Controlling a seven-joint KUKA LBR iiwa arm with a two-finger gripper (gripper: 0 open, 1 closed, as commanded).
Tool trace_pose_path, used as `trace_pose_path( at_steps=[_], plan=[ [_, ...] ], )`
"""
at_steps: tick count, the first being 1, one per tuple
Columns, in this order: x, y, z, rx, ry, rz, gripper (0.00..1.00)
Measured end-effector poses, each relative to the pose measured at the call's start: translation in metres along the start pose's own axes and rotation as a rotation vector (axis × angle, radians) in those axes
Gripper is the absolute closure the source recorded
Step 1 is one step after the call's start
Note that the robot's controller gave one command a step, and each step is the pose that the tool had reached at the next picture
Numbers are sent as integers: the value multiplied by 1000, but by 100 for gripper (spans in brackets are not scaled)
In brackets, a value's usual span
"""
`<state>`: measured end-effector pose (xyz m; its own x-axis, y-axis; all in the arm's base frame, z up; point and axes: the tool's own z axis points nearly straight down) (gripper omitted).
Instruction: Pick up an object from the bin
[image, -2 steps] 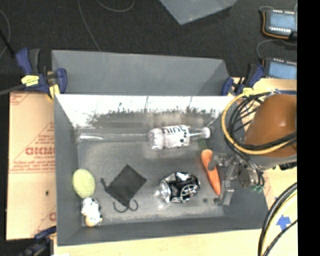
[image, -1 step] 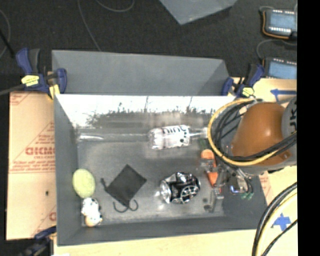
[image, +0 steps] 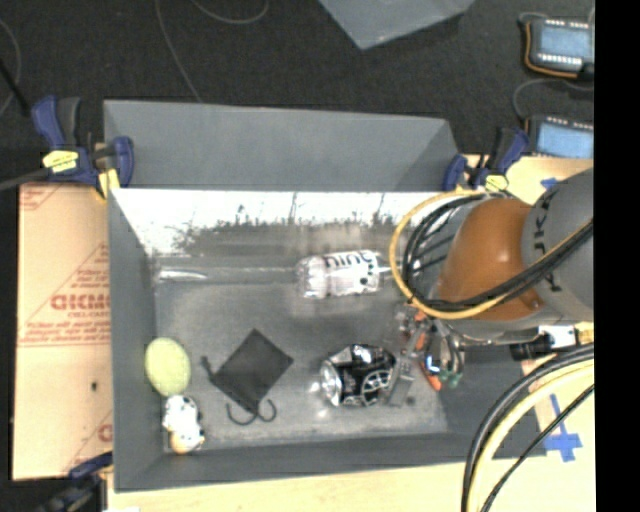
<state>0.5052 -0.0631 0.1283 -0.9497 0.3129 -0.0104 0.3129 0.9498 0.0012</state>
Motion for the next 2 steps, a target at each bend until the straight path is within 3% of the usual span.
trace_pose_path(
  at_steps=[1, 2],
  plan=[
    [-7, 14, 29, 2, 4, 46, 0],
    [-29, 27, 51, -1, 0, -17, 100]
  ],
)
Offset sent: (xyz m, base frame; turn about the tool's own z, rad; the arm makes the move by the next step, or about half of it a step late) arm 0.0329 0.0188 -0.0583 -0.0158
